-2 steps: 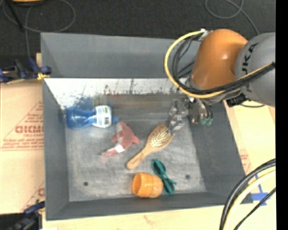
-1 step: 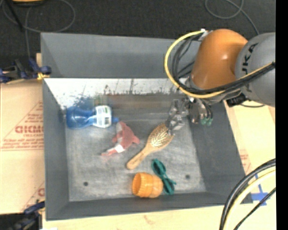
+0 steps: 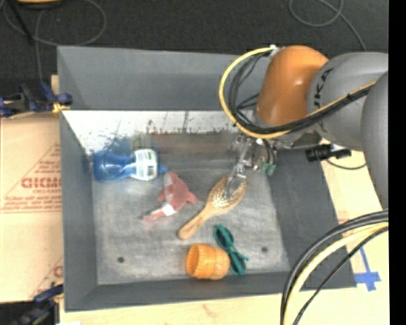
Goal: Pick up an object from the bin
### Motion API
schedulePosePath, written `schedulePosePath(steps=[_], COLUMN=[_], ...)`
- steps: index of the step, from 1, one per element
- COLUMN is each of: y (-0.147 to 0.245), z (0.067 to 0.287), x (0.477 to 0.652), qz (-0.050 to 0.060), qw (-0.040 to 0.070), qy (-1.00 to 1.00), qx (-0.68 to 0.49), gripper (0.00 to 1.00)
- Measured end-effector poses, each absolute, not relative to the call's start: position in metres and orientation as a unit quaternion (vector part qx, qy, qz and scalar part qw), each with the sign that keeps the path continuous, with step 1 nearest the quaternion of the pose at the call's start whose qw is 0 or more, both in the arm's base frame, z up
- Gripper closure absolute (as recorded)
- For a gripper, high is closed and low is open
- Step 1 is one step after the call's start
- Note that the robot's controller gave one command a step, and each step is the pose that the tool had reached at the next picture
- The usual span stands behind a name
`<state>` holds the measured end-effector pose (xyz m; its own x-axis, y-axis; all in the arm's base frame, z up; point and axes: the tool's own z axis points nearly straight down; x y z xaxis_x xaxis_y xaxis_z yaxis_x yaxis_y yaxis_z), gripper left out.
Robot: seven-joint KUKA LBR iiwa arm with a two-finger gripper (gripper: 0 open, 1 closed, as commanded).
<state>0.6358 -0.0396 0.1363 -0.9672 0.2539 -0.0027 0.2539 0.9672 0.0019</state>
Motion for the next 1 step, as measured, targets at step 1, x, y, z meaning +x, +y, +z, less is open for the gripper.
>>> schedulePosePath(steps=[1], y=[-0.0401], z=[0.1381], x=[0.6363], qz=[0.0], qw=[0.003], qy=[0.992], qx=[0.128], gripper=[0.0])
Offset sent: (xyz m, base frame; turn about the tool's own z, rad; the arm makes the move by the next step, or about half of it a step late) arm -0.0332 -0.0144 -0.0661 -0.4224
